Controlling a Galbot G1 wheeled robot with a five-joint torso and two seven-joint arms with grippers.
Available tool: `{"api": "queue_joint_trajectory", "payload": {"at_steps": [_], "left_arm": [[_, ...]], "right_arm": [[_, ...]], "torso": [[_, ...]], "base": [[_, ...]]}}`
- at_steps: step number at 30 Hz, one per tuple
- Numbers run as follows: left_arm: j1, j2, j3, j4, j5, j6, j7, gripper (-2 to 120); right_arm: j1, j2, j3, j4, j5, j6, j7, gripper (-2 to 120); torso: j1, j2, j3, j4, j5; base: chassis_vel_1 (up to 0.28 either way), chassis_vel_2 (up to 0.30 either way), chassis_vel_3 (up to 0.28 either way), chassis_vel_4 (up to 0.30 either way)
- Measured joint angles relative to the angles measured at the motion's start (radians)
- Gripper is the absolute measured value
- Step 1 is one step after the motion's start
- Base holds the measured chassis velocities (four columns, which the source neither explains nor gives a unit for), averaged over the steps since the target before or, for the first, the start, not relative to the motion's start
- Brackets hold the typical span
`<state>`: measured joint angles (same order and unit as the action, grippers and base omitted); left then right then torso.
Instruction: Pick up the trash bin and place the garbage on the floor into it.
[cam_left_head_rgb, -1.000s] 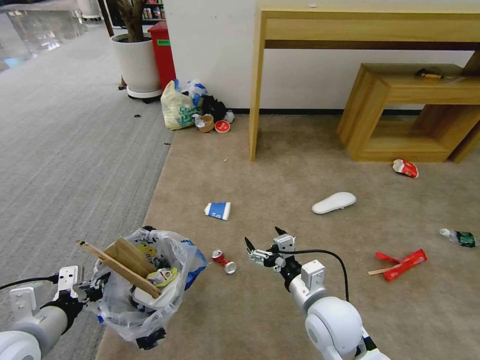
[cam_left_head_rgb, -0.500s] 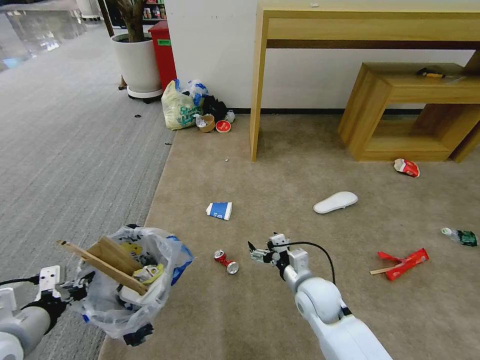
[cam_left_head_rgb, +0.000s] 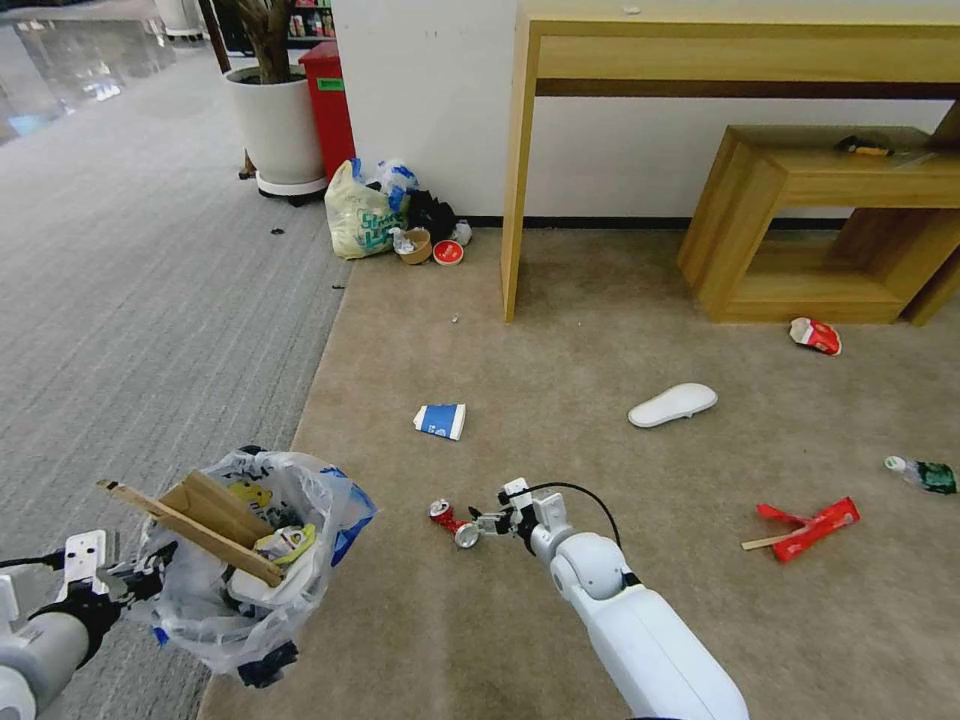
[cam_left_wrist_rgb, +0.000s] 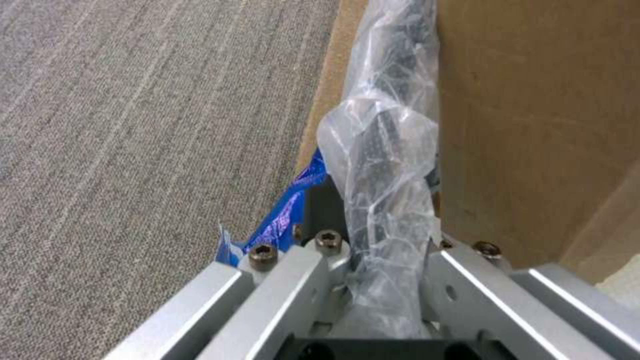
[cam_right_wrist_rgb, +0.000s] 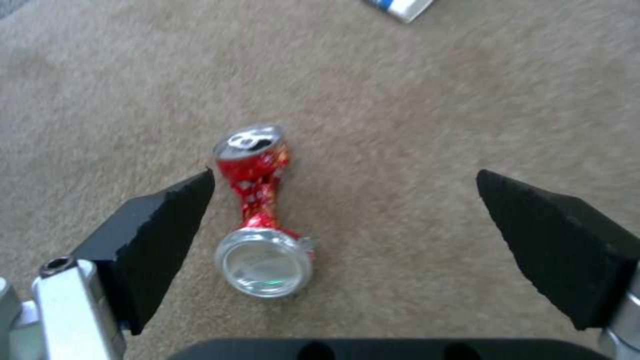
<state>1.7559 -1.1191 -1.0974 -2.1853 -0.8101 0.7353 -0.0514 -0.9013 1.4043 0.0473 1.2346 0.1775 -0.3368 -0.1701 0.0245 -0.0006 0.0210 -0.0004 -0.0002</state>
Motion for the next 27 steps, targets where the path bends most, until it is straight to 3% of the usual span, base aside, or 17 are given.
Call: {"api": "queue_joint_trajectory", "payload": {"at_steps": [10, 17, 27], "left_arm": [[-0.010, -0.001, 0.018, -0.005, 0.007, 0.000, -0.010, 0], [-0.010, -0.003, 0.032, -0.011, 0.015, 0.000, -0.013, 0], [-0.003, 0.007, 0.041, -0.029, 0.017, 0.000, -0.030, 0]], "right_arm": [[0.056, 0.042, -0.042, -0.153, -0.037, 0.038, -0.034, 100], [0.111, 0.084, -0.062, -0.283, -0.084, 0.123, -0.072, 100], [0.169, 0.146, -0.072, -0.405, -0.112, 0.148, -0.094, 100]], "torso": [[0.000, 0.000, 0.000, 0.0000, 0.0000], [0.000, 0.000, 0.000, 0.0000, 0.0000], [0.000, 0.000, 0.000, 0.0001, 0.0001]], "base": [[0.000, 0.000, 0.000, 0.000], [0.000, 0.000, 0.000, 0.000], [0.000, 0.000, 0.000, 0.000]]}}
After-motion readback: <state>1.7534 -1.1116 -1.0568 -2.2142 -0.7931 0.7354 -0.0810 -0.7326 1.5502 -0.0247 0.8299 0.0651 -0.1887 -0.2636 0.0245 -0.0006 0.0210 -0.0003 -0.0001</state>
